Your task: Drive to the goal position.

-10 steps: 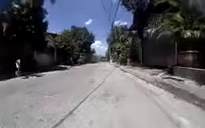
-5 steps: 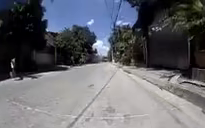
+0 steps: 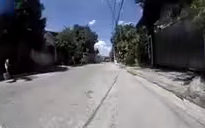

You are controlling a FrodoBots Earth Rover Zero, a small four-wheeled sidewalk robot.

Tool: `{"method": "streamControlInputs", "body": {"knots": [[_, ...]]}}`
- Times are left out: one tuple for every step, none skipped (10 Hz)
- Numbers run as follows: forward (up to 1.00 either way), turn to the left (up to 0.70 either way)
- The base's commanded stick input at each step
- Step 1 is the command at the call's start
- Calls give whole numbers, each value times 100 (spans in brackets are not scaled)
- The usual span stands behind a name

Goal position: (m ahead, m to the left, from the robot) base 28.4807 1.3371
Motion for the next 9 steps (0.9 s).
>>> {"method": "streamControlInputs", "body": {"knots": [[100, -12], [100, -40], [100, -40], [100, -24], [100, 0], [100, 0], [100, 0], [100, 0], [100, 0]]}}
